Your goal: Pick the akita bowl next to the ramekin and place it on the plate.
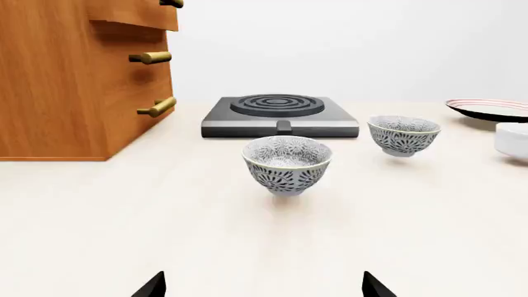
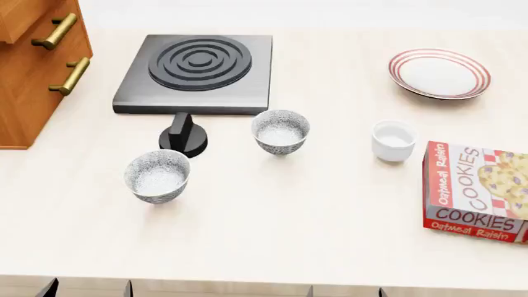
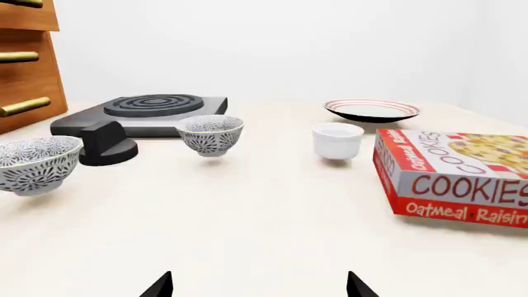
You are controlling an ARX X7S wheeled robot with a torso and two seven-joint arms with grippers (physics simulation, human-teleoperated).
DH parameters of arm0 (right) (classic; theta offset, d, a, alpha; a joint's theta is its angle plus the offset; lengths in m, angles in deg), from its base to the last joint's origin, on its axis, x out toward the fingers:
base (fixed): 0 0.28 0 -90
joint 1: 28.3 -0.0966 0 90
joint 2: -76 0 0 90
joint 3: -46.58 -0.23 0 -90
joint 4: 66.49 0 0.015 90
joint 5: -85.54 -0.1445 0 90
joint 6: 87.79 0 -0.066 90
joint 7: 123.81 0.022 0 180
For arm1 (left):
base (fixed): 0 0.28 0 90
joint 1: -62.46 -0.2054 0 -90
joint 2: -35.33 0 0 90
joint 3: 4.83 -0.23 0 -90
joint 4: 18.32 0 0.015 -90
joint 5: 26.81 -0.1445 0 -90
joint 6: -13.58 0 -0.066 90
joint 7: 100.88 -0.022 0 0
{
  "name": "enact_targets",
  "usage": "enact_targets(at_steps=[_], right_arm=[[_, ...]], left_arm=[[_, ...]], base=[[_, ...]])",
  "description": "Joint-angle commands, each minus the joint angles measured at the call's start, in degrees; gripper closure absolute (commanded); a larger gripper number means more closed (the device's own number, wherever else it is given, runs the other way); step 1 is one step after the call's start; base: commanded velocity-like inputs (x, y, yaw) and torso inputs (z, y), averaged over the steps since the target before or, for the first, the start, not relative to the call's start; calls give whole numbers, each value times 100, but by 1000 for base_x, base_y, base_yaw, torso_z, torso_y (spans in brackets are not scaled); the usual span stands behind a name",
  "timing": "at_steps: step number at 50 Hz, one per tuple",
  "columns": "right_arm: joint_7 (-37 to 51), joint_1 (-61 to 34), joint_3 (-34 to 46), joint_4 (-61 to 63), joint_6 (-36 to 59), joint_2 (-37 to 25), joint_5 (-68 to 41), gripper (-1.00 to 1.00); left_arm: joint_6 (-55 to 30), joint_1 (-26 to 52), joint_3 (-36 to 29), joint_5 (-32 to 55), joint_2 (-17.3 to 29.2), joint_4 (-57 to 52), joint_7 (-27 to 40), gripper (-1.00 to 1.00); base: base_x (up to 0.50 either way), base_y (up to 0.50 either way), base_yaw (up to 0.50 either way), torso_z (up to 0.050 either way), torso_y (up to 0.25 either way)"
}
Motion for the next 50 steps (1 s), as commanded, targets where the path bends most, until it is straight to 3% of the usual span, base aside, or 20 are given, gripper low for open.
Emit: enact_targets(at_steps=[1, 16, 26, 50], right_arm=[[93, -1, 113, -36, -72, -90, -107, -100], [308, -26, 386, -47, -63, -311, -369, -100], [427, -34, 488, -38, -62, -397, -422, -100], [744, 194, 666, 1133, 591, -636, -545, -100]], left_arm=[[4, -12, -112, 91, 93, -10, 93, -100], [-27, 2, -389, 201, 318, 0, 419, -100], [500, -105, -538, 21, 426, 8, 634, -100], [-51, -347, -620, 285, 637, -981, 853, -100]], base=[[0, 0, 0, 0, 0], [0, 0, 0, 0, 0], [0, 0, 0, 0, 0], [0, 0, 0, 0, 0]])
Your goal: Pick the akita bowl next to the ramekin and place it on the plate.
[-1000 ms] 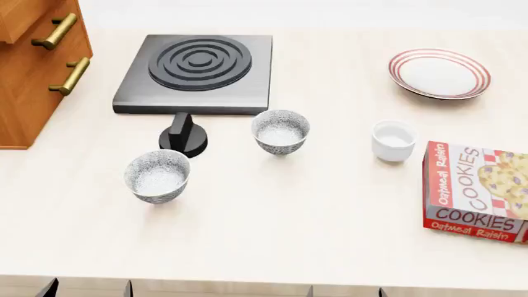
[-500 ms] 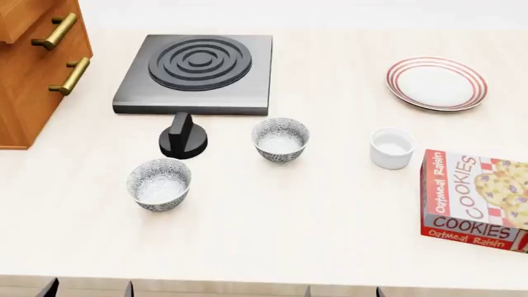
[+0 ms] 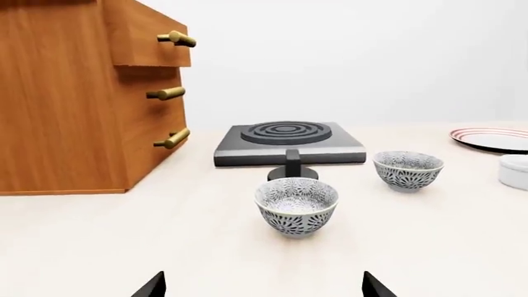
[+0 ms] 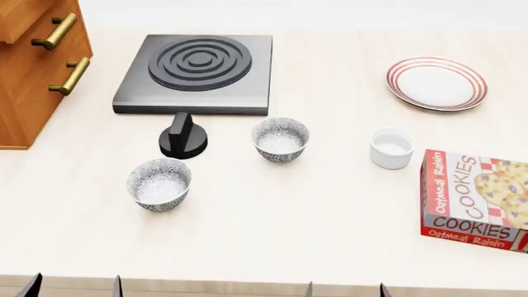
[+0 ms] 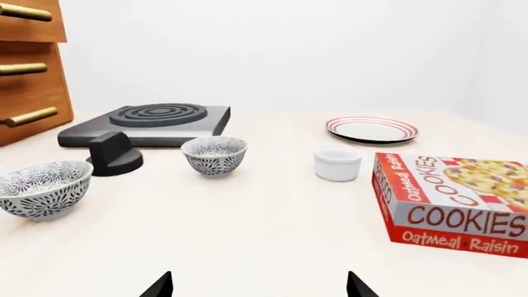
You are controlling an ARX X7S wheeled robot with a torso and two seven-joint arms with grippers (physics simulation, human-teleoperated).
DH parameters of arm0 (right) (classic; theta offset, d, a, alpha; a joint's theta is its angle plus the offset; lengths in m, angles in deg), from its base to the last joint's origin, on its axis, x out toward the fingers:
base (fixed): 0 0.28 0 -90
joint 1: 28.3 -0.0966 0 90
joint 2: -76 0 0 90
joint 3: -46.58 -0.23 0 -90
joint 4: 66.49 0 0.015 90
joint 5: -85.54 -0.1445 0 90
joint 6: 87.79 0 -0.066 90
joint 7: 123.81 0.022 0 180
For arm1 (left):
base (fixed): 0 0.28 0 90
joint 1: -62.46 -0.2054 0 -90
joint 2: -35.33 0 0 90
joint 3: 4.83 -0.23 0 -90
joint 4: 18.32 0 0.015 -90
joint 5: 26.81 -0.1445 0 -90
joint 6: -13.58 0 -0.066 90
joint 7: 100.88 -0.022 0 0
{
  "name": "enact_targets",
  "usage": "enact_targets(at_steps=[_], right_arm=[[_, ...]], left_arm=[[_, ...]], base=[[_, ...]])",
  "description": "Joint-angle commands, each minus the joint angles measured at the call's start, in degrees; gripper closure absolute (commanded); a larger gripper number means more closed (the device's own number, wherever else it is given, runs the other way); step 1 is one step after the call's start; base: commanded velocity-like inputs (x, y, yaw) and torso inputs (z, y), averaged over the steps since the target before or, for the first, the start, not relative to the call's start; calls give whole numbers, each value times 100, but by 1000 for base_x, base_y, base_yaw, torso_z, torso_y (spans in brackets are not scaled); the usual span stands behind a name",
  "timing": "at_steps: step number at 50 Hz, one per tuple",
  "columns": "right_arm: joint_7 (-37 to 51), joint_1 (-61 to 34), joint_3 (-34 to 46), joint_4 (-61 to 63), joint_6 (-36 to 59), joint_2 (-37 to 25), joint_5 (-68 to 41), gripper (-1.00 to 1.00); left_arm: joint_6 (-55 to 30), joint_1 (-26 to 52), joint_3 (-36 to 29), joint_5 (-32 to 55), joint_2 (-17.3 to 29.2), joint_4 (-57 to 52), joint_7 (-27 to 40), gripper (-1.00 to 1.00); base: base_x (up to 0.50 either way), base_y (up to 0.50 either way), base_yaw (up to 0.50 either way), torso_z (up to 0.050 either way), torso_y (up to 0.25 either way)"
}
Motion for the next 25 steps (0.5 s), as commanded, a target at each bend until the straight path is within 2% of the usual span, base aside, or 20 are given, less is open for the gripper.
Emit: enact_targets(at_steps=[1, 6, 25], right_arm=[[175, 100, 102, 648, 345, -110, -29, -100], [244, 131, 176, 1198, 661, -171, -16, -100], [451, 142, 279, 2090, 1305, -322, -57, -100]], left_arm=[[-290, -123, -76, 56, 111, -537, 128, -100], [-534, -230, -106, 86, 187, -992, 157, -100], [-1258, -418, -197, 197, 428, -2309, 225, -100]], base=[[0, 0, 0, 0, 0], [0, 0, 0, 0, 0], [0, 0, 0, 0, 0]])
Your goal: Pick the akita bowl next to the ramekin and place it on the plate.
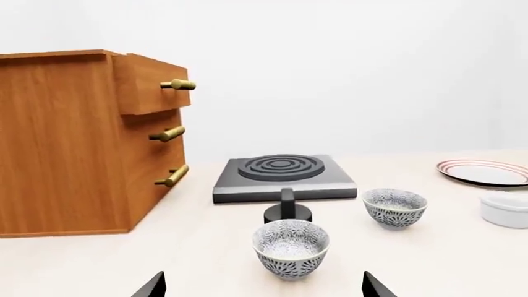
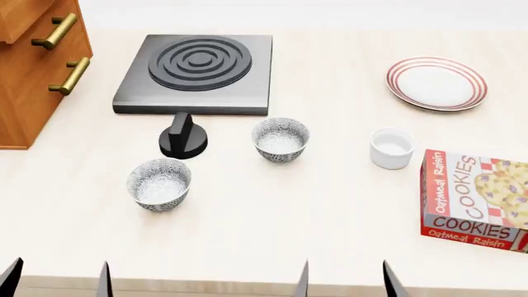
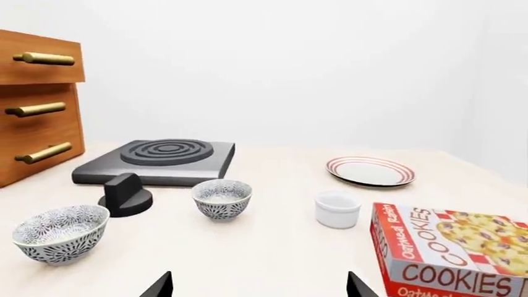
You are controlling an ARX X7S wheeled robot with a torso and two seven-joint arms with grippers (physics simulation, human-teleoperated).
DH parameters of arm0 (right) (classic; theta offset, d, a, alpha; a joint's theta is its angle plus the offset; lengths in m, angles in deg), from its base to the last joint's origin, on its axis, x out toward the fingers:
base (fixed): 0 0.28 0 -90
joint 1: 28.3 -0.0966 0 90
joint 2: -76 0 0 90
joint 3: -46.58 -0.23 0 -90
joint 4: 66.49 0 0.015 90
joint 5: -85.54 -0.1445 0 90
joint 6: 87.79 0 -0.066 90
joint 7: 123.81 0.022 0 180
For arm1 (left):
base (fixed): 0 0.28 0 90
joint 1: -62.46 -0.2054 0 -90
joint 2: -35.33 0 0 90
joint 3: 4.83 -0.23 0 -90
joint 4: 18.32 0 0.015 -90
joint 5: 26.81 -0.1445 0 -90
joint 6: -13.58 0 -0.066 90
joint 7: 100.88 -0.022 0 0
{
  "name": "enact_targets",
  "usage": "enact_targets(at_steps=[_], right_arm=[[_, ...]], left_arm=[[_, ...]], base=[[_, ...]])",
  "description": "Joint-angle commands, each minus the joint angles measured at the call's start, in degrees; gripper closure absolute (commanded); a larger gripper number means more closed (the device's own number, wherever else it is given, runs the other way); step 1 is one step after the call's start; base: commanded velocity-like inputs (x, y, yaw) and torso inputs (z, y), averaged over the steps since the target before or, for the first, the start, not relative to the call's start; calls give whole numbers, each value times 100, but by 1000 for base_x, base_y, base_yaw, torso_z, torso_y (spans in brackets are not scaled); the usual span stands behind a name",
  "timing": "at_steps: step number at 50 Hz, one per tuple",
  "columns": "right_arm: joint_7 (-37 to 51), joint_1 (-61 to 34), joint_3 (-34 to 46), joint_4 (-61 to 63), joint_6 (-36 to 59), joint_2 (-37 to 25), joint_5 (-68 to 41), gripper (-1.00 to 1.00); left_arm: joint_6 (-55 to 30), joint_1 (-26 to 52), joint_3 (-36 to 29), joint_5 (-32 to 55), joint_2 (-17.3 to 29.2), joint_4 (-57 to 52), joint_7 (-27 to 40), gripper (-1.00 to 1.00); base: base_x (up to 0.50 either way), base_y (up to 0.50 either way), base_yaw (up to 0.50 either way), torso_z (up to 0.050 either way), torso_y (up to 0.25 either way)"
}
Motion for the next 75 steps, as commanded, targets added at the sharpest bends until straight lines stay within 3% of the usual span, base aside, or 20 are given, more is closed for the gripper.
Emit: enact_targets(at_steps=[1, 27, 64, 68, 75], right_arm=[[140, 4, 60, 639, 471, -95, -28, -100], [349, -350, 48, 2307, 1918, -359, -209, -100], [604, -928, -226, 3740, 3118, -655, -547, -100], [647, -1028, -225, 3868, 3287, -702, -617, -100], [1078, -1162, -66, 3939, 3302, -1028, -978, -100]], left_arm=[[-528, -75, -63, 64, 156, -841, 36, -100], [-1920, 415, 94, 273, 551, -2315, 174, -100], [-3543, 1347, 335, 841, 786, -3885, 467, -100], [-3470, 1464, 176, 1249, 1183, -3923, 940, -100], [-2962, 1841, -449, 2521, 2536, -3921, 2583, -100]], base=[[0, 0, 0, 0, 0], [0, 0, 0, 0, 0], [0, 0, 0, 0, 0], [0, 0, 0, 0, 0], [0, 0, 0, 0, 0]])
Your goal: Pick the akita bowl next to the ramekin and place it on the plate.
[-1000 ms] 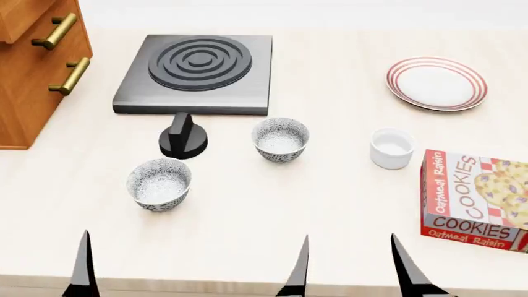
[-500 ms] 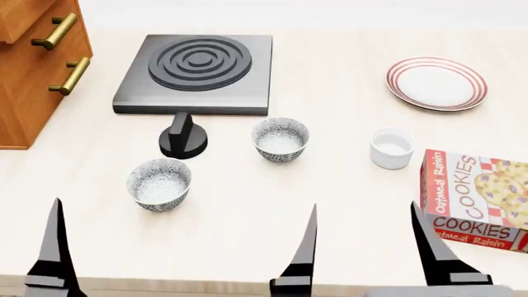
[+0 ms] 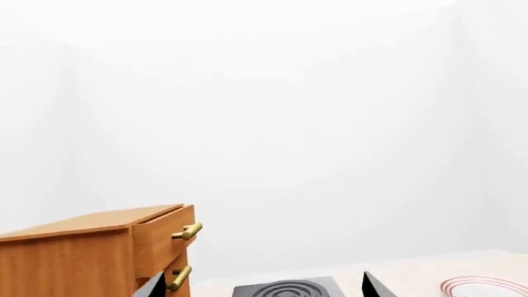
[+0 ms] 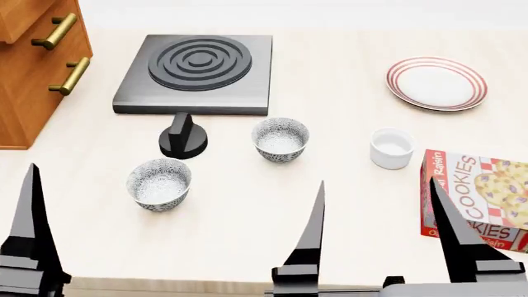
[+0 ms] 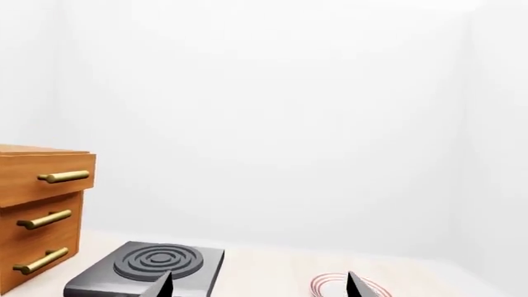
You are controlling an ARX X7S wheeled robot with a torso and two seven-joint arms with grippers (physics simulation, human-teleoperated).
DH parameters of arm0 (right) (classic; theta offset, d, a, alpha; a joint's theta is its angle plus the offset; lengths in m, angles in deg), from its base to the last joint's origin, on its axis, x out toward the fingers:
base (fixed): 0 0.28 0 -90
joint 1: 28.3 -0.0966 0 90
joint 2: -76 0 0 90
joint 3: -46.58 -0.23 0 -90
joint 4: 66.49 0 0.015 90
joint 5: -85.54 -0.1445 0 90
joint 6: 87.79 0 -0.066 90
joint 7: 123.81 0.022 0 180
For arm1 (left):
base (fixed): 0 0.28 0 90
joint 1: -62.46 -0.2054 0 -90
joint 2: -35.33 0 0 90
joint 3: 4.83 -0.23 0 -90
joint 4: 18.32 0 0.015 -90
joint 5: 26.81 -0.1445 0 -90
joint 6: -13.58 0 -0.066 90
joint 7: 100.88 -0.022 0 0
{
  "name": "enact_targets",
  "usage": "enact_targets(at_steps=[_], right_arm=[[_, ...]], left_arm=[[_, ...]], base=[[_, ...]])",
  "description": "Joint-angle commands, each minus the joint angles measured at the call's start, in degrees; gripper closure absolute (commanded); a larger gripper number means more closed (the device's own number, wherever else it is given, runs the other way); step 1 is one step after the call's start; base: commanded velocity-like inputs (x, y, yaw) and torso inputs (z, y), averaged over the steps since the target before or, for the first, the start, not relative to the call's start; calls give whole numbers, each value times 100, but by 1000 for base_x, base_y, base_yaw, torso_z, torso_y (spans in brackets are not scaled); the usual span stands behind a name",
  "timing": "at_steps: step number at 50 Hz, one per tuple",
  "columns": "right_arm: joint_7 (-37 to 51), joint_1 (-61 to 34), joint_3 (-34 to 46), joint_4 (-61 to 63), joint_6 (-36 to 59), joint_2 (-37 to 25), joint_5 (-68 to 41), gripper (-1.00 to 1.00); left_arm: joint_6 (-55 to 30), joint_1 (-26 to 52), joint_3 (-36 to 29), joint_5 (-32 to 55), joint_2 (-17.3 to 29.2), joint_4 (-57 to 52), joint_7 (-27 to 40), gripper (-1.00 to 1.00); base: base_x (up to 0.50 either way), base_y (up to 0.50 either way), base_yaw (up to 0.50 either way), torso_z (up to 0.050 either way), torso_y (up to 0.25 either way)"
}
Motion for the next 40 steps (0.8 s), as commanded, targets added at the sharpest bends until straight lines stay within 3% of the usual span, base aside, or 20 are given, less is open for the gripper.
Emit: enact_targets(at_steps=[1, 5, 18, 40], right_arm=[[574, -226, 146, 219, 136, -436, -520, -100], [1349, -395, 417, 218, -46, -1009, -1159, -100], [2681, -740, 1035, 216, -726, -2082, -2056, -100], [3328, -919, 1455, 152, -1362, -2664, -2280, -100]], left_arm=[[374, 519, -630, 1354, 1409, -144, 1698, -100], [753, 760, -1009, 1782, 2003, -141, 2351, -100], [1568, 1424, -1990, 2322, 3025, -137, 3432, -100], [2123, 1892, -2723, 2416, 3545, -99, 3937, -100]], base=[[0, 0, 0, 0, 0], [0, 0, 0, 0, 0], [0, 0, 0, 0, 0], [4, 0, 0, 0, 0]])
